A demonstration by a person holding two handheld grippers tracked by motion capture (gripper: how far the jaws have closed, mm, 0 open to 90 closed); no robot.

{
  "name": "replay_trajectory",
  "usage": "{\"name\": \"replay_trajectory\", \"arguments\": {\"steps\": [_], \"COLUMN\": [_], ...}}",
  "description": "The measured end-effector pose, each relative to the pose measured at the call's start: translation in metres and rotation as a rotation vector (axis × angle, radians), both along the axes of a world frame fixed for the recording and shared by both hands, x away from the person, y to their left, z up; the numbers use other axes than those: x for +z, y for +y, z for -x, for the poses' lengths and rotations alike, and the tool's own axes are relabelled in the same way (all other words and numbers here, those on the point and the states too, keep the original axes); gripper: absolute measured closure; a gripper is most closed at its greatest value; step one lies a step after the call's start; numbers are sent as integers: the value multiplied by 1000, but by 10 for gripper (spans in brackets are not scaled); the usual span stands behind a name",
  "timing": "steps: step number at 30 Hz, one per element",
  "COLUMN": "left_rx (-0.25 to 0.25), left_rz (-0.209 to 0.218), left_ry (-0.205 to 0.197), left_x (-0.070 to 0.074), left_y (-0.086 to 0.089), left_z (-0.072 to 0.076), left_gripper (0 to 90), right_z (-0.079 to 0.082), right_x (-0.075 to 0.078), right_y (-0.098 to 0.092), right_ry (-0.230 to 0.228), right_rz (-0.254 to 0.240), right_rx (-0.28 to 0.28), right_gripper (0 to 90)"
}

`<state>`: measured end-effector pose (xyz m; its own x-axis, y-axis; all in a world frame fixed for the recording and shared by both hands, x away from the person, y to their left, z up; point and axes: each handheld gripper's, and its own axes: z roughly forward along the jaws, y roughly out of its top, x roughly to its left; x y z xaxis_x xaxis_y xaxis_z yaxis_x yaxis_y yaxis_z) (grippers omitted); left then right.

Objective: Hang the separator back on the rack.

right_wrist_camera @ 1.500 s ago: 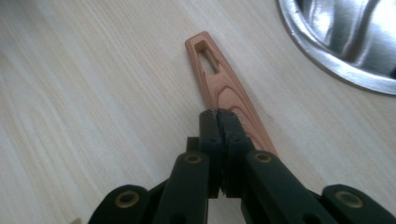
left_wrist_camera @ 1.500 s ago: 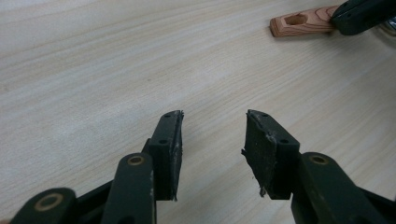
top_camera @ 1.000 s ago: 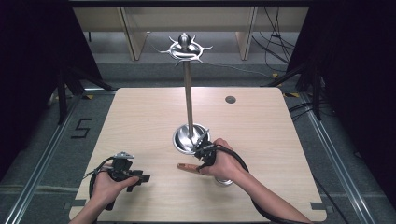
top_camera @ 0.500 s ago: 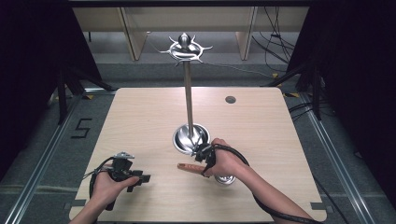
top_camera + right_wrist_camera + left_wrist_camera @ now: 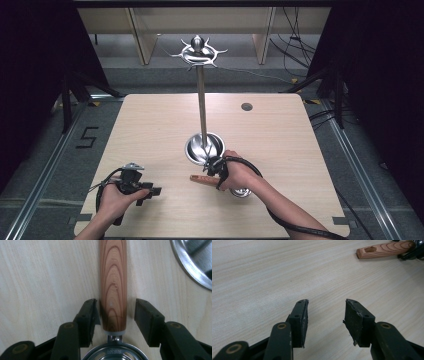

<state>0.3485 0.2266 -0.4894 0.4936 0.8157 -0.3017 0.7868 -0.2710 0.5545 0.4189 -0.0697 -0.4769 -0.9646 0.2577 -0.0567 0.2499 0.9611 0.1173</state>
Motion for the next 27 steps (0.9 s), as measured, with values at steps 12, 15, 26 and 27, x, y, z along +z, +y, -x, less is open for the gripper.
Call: {"name": "replay_trajectory", "arguments": {"steps": [12, 15, 26, 27], "left_rx": [-5, -1, -4, -4], "left_rz": [1, -3, 0, 1], "left_ry": [3, 2, -1, -1], "left_x": [-1, 0, 0, 0], "left_y": [0, -1, 0, 0], "left_z": [0, 0, 0, 0], "left_gripper": [524, 524, 524, 524], "right_z": [-4, -3, 3, 3], "right_x": [-1, -2, -2, -1], "right_y": [3, 5, 4, 2], "right_ry": [36, 59, 23, 13], "right_rz": [-2, -16, -19, -22], "right_rx": [16, 25, 17, 29], "right_gripper": [619, 662, 692, 692]}}
